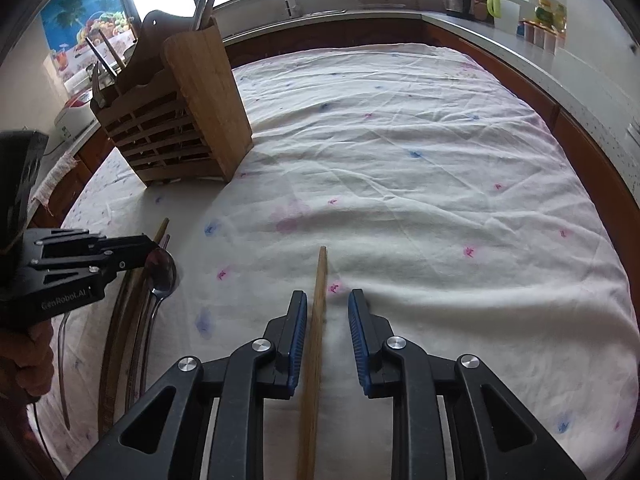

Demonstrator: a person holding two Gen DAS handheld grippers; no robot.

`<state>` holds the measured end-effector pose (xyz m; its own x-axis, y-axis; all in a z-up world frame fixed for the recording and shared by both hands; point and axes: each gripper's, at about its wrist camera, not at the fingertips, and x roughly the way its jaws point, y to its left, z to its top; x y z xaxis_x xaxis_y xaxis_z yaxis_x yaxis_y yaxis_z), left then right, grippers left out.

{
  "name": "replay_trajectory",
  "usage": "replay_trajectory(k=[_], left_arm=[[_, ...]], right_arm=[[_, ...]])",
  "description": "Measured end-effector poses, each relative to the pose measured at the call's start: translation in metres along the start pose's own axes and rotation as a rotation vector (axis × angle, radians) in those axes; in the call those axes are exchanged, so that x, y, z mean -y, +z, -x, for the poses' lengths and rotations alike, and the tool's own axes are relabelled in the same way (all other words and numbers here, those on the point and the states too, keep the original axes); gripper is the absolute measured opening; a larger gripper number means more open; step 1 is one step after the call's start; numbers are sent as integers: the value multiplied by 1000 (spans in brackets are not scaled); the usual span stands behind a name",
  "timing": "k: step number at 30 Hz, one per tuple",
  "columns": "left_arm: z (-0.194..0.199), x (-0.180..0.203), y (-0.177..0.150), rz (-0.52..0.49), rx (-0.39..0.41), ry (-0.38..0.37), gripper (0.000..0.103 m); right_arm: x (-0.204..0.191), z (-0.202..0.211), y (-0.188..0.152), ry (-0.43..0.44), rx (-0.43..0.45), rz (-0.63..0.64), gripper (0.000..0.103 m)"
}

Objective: Organize utensils
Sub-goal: 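Grasp a wooden chopstick with the left tool while the right tool grasps another wooden chopstick, then lift both wooden chopsticks and carry them over the wooden holder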

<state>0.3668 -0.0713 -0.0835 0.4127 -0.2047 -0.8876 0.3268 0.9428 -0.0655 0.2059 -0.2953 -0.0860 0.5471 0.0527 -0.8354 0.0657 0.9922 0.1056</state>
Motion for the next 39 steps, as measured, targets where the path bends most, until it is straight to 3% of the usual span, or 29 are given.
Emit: replay_trajectory(k=[13,21,22,23,27,39], left_arm=[[4,-4,-8,-30,7,-18,11],[5,3,-3,-45,13,35,10],[2,2,-4,-47,16,36,10],[3,2,-5,-44,24,38,9],[4,-2,-11,16,33,9,5],[104,-17,-47,103,239,-90,4]], right_arm=[[0,1,-1,-3,9,11,22],[-5,-1,-1,-26,1,29,22],[-6,-1,-1,-33,1,34,19],[-7,-1,-1,-46,2,39,7],[1,5,0,3,0,-18,6],[-18,81,3,111,154,-45,6]])
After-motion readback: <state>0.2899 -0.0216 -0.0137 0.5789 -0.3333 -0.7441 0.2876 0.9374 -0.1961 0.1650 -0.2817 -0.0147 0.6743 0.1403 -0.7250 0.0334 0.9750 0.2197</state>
